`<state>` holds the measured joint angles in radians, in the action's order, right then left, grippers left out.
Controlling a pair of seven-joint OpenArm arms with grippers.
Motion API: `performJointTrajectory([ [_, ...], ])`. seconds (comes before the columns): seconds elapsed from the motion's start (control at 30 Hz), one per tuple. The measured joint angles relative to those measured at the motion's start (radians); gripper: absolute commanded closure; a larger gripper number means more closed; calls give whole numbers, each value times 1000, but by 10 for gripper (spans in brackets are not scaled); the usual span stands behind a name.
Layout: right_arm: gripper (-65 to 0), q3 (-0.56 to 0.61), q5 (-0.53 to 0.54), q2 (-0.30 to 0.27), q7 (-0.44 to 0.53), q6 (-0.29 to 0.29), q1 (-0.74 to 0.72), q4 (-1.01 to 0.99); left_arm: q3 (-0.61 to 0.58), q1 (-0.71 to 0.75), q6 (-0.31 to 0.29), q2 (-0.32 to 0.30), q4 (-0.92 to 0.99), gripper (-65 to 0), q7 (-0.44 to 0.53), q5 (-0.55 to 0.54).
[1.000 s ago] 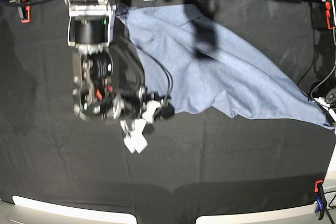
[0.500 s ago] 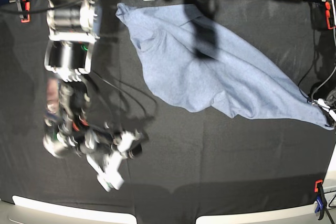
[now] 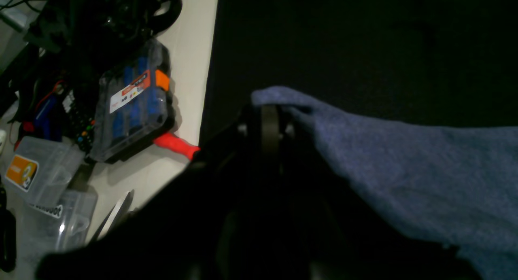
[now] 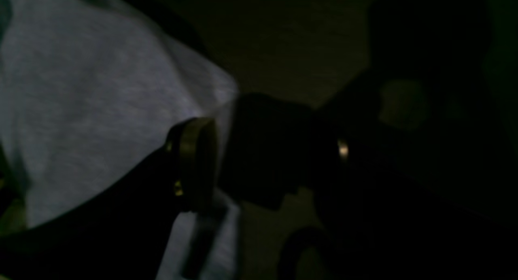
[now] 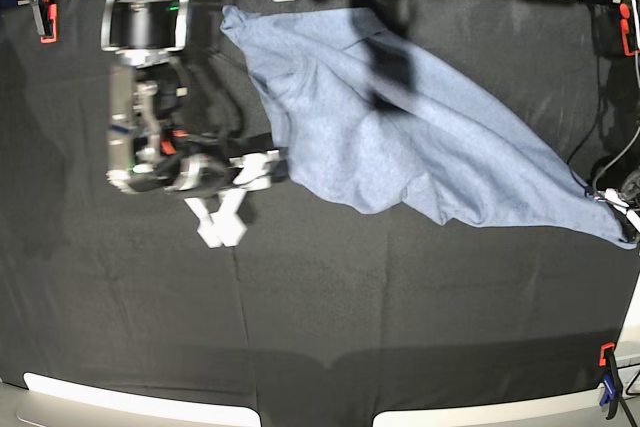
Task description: Layout the t-shirt on the table in an organized manner, then fold the t-shirt properly
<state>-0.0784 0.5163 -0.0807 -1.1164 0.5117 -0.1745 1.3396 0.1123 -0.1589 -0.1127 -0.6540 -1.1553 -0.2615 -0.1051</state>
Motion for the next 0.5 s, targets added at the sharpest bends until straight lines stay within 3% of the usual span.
performJointTrajectory([
  [0.2, -313, 0, -4, 85, 28, 0, -3, -37, 0, 0, 0, 0, 0, 0, 0, 0],
  [0.27, -242, 0, -5, 95, 31, 0, -3, -45, 0, 0, 0, 0, 0, 0, 0, 0],
  [0.37, -36, 0, -18, 100, 48, -1, -3, -48, 0, 0, 0, 0, 0, 0, 0, 0],
  [0.4, 0, 0, -27, 100, 74, -1, -3, -48, 0, 0, 0, 0, 0, 0, 0, 0],
  [0.5, 0, 0, -126, 101, 119, -1, -24, -45, 0, 0, 0, 0, 0, 0, 0, 0],
])
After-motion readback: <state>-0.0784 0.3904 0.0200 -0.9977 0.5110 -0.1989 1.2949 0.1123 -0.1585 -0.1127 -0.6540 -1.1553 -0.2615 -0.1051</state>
